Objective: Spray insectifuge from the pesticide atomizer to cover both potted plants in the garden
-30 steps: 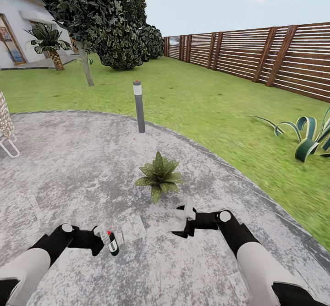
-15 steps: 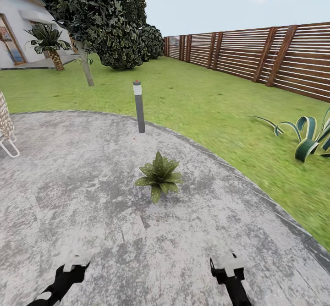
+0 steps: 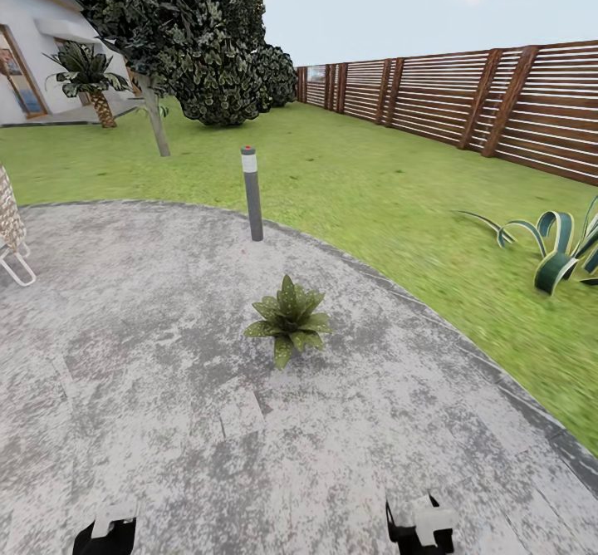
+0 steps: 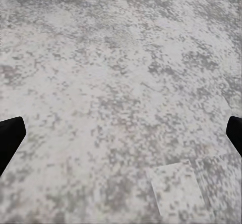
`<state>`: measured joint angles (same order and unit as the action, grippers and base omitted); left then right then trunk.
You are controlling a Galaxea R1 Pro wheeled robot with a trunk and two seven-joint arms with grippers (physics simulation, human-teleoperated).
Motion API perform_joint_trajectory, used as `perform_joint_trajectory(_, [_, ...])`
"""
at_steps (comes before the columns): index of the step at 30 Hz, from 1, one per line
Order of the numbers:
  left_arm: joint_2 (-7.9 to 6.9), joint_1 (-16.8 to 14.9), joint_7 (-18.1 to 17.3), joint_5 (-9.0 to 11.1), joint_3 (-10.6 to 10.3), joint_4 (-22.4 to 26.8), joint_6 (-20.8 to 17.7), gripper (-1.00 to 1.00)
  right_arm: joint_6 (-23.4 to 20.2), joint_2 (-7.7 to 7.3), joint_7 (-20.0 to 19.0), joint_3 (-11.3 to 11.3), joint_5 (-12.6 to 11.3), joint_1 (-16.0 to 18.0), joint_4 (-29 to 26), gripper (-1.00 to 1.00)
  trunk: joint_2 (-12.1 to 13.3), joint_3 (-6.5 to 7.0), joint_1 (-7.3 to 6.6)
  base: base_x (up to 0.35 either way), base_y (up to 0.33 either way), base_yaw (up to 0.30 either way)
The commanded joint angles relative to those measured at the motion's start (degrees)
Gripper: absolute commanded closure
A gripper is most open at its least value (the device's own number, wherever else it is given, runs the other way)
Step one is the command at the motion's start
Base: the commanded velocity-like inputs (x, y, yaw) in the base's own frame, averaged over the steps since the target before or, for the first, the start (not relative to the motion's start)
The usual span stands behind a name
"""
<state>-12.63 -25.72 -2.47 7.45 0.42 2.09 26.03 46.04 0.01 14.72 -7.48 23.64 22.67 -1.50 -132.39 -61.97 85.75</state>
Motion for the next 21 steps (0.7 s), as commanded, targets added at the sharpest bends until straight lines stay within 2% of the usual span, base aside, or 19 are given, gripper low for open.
perform_joint_trajectory(1, [-0.01,0.0,-0.3,0.5,0.0,-0.1,0.1,1.00,0.1,0.03,0.2,-0.4,0.6,-0.1,0.1,-1.00,0.0,-0.04,-0.01,0.000,0.000,0.000])
perform_joint_trajectory(10, [0.05,0.0,-0.3,0.5,0.0,-0.1,0.2,1.00,0.1,0.00,0.2,-0.4,0.6,-2.0,0.1,-1.00,0.0,-0.04,-0.01,0.000,0.000,0.000])
perform_joint_trajectory(18, [0.06,0.0,-0.3,0.6,0.0,0.0,0.2,1.00,0.1,0.03,0.2,-0.4,0.6,-2.2,0.1,-1.00,0.0,-0.04,-0.01,0.000,0.000,0.000])
perform_joint_trajectory(20, [0.06,0.0,-0.3,0.6,0.0,0.0,0.2,1.00,0.1,0.54,0.2,-0.4,0.6,-2.2,0.2,-1.00,0.0,-0.04,-0.01,0.000,0.000,0.000])
perform_joint_trajectory(21, [0.06,0.0,-0.3,0.6,0.0,0.0,0.2,1.00,0.1,1.38,0.1,-0.4,0.6,-2.3,0.1,-1.00,0.0,-0.04,-0.01,0.000,0.000,0.000])
